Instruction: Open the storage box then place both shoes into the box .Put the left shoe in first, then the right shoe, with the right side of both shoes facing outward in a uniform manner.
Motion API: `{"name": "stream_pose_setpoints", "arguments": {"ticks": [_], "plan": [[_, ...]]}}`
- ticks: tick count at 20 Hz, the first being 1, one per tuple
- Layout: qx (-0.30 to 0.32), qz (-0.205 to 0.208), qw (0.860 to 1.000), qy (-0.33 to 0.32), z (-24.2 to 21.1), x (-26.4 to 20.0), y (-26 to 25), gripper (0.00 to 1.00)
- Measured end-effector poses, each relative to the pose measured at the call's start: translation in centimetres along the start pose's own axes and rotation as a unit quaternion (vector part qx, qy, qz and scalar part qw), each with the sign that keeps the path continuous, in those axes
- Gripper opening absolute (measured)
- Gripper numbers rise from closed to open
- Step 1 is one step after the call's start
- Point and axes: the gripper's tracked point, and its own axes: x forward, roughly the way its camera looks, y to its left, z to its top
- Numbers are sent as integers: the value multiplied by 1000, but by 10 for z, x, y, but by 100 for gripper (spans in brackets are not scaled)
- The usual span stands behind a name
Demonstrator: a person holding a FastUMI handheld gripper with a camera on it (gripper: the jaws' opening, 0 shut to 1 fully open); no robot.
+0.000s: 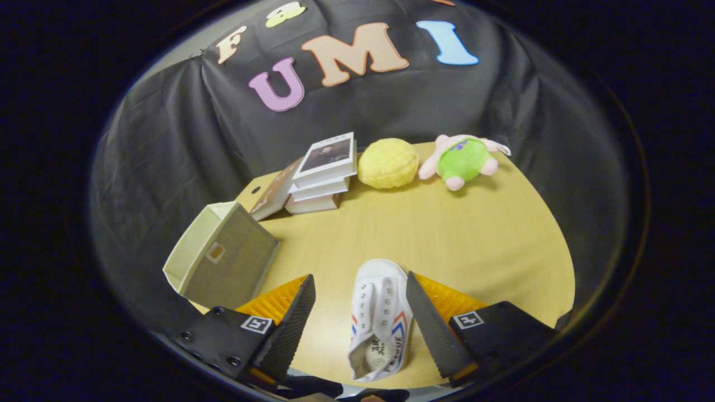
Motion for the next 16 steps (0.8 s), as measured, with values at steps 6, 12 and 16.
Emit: {"name": "stream_pose_setpoints", "arguments": {"ticks": [6,12,16], "plan": [[-27,11,998,58,-41,19,-33,100],[-56,29,991,121,-82,40,-45,100],[-54,48,985,156,-97,53,-44,70]]}}
